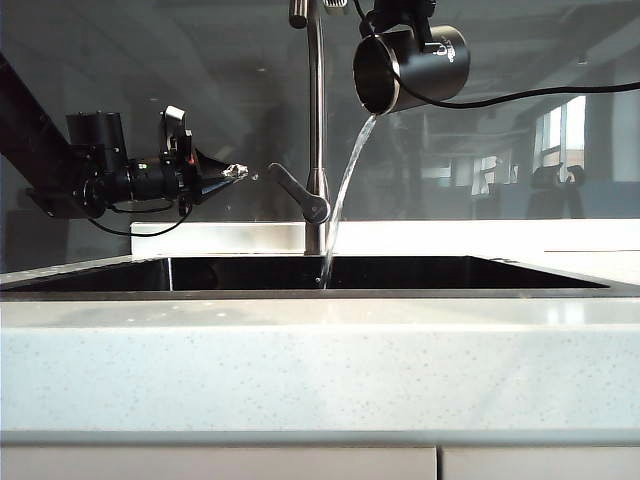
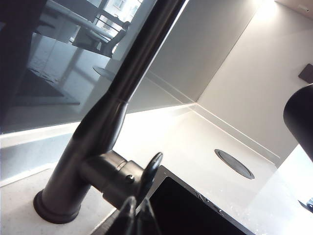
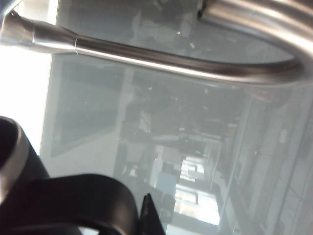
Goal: Pick up the mug next to the sink, go to the faucet to get some water, pour the water into the sink, and finally put the mug back to its place.
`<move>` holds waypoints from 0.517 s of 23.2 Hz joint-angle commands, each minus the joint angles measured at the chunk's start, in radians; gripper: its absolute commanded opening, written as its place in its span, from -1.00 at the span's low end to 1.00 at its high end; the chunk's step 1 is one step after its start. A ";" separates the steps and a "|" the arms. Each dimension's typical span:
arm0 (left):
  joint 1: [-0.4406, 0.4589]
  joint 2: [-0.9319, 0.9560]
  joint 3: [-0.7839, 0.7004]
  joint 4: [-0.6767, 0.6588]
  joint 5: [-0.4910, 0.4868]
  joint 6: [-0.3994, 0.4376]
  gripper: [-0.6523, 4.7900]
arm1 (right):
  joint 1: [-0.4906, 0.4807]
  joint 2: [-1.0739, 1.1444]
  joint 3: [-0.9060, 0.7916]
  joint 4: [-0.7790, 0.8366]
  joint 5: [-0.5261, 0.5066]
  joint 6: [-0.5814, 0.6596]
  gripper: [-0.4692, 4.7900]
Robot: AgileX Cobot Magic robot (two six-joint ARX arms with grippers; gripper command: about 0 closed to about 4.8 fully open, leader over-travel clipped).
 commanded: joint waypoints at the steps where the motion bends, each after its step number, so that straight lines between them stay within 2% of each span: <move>1: 0.002 -0.006 0.004 0.011 0.000 0.005 -0.71 | 0.009 -0.013 0.010 0.048 -0.042 -0.008 -0.84; 5: 0.002 -0.006 0.004 0.010 0.000 0.005 -0.71 | 0.016 -0.013 0.010 0.048 -0.042 -0.007 -0.84; 8: 0.002 -0.006 0.004 0.010 0.000 0.005 -0.71 | 0.016 -0.013 0.010 0.036 -0.038 0.047 -0.84; 9: 0.002 -0.006 0.004 0.010 0.000 0.005 -0.71 | 0.016 -0.013 0.010 0.035 -0.038 0.096 -0.84; 12: 0.002 -0.006 0.004 0.010 0.000 0.005 -0.71 | 0.016 -0.013 0.010 0.037 0.015 0.467 -0.84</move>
